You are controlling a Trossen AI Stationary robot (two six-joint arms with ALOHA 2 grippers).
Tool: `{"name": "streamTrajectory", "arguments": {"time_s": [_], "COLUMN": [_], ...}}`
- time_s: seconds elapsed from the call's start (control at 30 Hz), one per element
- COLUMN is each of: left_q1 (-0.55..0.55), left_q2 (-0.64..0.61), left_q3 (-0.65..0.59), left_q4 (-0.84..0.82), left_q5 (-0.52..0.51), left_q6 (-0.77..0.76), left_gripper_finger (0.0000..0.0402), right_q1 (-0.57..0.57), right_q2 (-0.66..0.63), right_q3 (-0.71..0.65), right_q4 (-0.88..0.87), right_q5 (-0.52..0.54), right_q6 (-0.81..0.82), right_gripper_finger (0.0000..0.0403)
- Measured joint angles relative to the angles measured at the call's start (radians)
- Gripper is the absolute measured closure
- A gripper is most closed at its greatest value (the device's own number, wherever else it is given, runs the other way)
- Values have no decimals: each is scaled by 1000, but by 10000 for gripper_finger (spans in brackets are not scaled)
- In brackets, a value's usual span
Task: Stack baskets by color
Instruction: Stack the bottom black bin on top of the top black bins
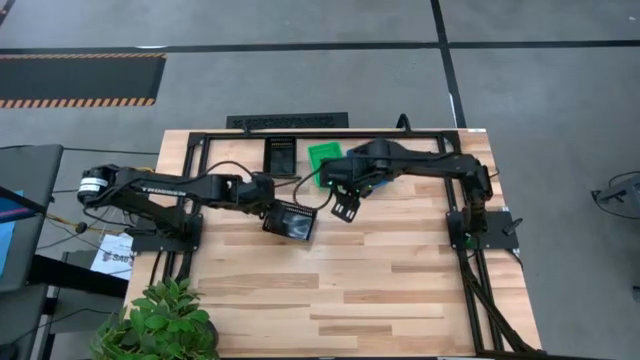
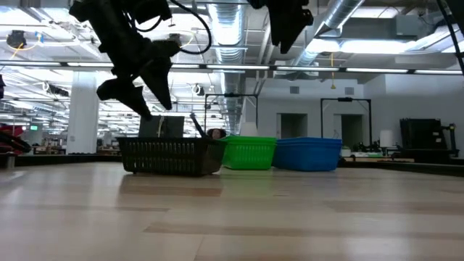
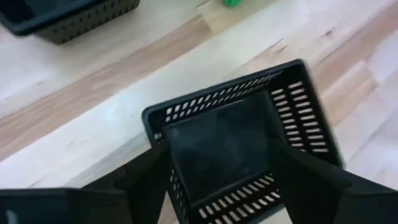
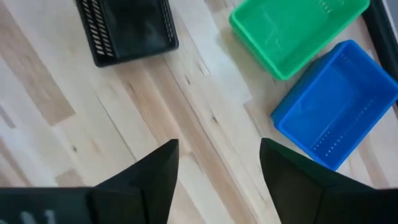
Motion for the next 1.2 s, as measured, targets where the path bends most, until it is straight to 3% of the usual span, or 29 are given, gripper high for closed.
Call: {"name": "streamTrajectory", "arguments": {"time_s": [0.2, 0.43, 0.53, 0.87, 1.2], "left_q1": [39, 62, 63, 62, 62], "left_q2": [-102, -299, -387, -634, -819], "left_q3": [1, 1, 1, 1, 1], "left_q4": [-10, -79, -113, -124, -111], "left_q5": [30, 41, 8, -150, -184], "left_q6": [35, 49, 53, 60, 87], "left_gripper_finger": [137, 136, 136, 136, 136], "right_q1": [4, -29, -55, -120, -119], "right_q2": [-1, -2, 0, 1, 1], "right_q3": [-74, -135, -189, -373, -531], "right_q4": [81, 387, 558, 840, 1071], "right_q5": [0, -78, -115, -127, -129], "right_q6": [-2, -112, -133, -229, -319], "right_gripper_finger": [154, 154, 154, 154, 154]}}
